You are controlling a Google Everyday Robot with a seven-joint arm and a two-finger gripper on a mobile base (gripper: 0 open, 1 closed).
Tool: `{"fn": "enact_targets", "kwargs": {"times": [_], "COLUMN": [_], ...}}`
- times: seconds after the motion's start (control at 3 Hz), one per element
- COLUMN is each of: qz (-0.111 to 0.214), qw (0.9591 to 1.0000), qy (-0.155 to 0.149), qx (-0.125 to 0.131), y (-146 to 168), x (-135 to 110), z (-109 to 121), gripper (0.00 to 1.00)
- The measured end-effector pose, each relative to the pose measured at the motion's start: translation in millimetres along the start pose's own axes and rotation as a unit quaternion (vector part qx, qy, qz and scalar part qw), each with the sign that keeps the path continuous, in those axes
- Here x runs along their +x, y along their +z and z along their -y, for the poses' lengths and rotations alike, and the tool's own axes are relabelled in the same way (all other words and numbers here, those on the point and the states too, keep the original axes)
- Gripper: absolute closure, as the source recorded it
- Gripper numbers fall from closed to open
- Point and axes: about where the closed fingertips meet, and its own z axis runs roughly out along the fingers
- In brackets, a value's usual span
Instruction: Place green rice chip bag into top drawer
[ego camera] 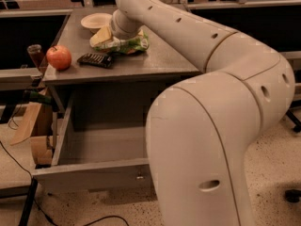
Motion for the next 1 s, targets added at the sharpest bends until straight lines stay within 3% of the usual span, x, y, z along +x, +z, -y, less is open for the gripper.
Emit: {"fn": "enact_targets", "kwargs": {"times": [0.33, 0.67, 1.0], "qz": [-0.025, -0.025, -0.036], "qw": [0.9997, 0.9997, 0.9993], "qy": [0.004, 0.004, 0.002], "qx": [-0.005, -0.005, -0.004], "y": [8.8, 7.2, 6.4], "x": [9.9, 8.3, 7.7], "z": [-2.0, -2.3, -3.3], "gripper": [0.0, 0.17, 0.5]}}
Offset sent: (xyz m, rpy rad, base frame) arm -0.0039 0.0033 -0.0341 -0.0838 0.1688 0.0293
